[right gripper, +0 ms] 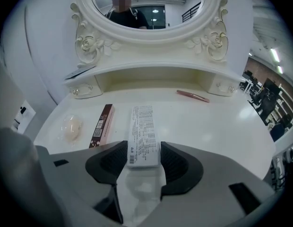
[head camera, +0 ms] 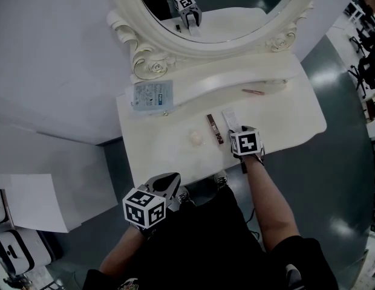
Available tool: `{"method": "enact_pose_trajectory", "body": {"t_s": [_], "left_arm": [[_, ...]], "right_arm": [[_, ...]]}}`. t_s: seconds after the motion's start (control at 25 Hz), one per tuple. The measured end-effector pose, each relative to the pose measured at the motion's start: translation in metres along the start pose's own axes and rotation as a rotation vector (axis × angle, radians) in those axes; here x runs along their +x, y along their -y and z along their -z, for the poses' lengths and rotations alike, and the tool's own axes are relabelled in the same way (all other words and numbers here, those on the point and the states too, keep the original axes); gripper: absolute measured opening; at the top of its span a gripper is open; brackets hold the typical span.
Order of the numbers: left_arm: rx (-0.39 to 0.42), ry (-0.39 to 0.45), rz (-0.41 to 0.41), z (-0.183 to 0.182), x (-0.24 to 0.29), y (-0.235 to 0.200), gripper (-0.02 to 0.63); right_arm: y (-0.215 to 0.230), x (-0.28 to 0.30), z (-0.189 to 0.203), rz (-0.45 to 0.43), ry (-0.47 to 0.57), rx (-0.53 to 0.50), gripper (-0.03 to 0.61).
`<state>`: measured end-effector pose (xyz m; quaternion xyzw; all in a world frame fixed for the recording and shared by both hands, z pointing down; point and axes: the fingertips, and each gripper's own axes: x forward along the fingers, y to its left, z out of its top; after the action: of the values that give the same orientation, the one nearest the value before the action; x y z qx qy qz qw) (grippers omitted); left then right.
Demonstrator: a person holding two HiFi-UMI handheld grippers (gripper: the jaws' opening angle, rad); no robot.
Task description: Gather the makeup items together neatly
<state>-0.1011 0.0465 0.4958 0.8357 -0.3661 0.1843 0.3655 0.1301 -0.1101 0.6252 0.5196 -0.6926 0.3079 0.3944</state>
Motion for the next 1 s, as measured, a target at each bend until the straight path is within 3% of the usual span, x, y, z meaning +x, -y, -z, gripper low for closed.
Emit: {"method": "enact_pose_trajectory", "body": {"t_s": [0.2,0.36,0.48,1.0], "left_arm": [[0.005,-0.003,0.005,-0.002,0.004,0.001,0.008],[0.005,0.003,0.015,-0.008,0.012,0.006,0.009],[0.007,0.010,0.027,-0.015,0.023,0.013,0.009],[-0.089,0.020,-0.016,-0.023,0.082,0.038,0.009]], "right_arm": [[-0.002,-0.007,-0.005,-0.017,0.021,-0.014,0.230],[0.004,-0.029,-0.021,-0.065,0.114,0.016,0.232],[0.025,-0.042,-0.036,-0.104,0.178,-0.027,0.231],[0.121,-0.012,-0.083,-0.135,0.097,-0.614,0.230]]}}
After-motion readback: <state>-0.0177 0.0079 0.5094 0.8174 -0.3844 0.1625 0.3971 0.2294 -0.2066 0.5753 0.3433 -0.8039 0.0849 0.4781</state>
